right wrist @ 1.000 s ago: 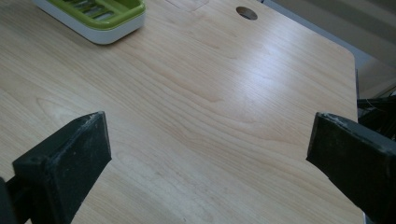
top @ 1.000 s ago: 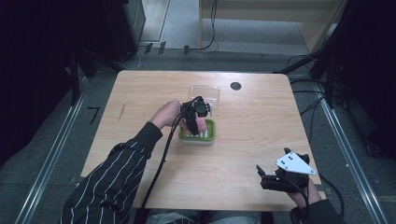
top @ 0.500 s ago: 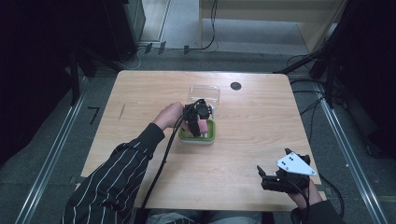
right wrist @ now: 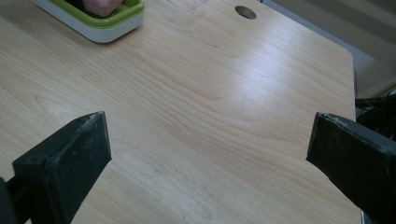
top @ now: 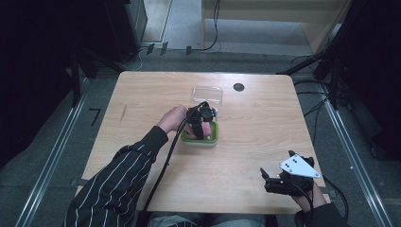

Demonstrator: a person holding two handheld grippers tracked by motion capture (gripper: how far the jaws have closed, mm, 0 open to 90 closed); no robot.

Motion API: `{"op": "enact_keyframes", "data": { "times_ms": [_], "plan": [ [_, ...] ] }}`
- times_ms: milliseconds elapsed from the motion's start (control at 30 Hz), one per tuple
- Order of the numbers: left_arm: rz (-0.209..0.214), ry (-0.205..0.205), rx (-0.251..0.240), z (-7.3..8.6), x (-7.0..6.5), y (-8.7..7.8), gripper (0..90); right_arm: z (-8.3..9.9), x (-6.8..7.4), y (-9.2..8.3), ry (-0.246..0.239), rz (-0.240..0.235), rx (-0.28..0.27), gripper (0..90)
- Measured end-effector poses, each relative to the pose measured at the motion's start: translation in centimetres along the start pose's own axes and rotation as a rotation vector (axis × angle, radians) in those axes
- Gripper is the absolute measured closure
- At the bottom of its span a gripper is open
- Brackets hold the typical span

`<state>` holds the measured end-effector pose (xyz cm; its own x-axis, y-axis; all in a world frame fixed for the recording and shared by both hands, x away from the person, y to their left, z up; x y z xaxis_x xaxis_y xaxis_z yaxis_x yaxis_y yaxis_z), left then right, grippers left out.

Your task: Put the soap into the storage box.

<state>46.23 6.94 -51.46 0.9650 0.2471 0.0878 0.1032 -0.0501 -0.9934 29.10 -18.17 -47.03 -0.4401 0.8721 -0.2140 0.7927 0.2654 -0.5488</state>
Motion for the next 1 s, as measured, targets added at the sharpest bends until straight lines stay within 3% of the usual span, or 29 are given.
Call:
{"op": "enact_keyframes", "data": {
  "times_ms": [267,667,867,1000],
  "plan": [
    [-0.008,-0.048,0.001,-0.1,0.1,0.5,38.4,0.0,0.0,0.0,0.001,-0.002,0.0,0.0],
    [-0.011,-0.056,0.008,-0.1,0.0,0.5,37.9,-0.1,0.1,0.1,-0.002,-0.004,-0.002,0.0],
    [0.008,-0.087,-0.022,-0.3,0.0,0.1,34.5,-0.1,0.1,0.1,-0.002,-0.005,-0.002,0.0],
    [-0.002,-0.09,-0.032,-0.3,0.1,-0.4,30.8,-0.1,0.1,0.1,-0.004,-0.005,-0.003,0.0]
  ]
}}
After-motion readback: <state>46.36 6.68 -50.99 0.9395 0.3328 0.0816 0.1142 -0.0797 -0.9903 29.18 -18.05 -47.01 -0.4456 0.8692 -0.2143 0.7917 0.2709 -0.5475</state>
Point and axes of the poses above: each handheld gripper's, and its own axes: y roughly forward along the jaws, z roughly out of its underside, x roughly to its left, the point moved 8 cm from there along y, roughly forward along the jaws
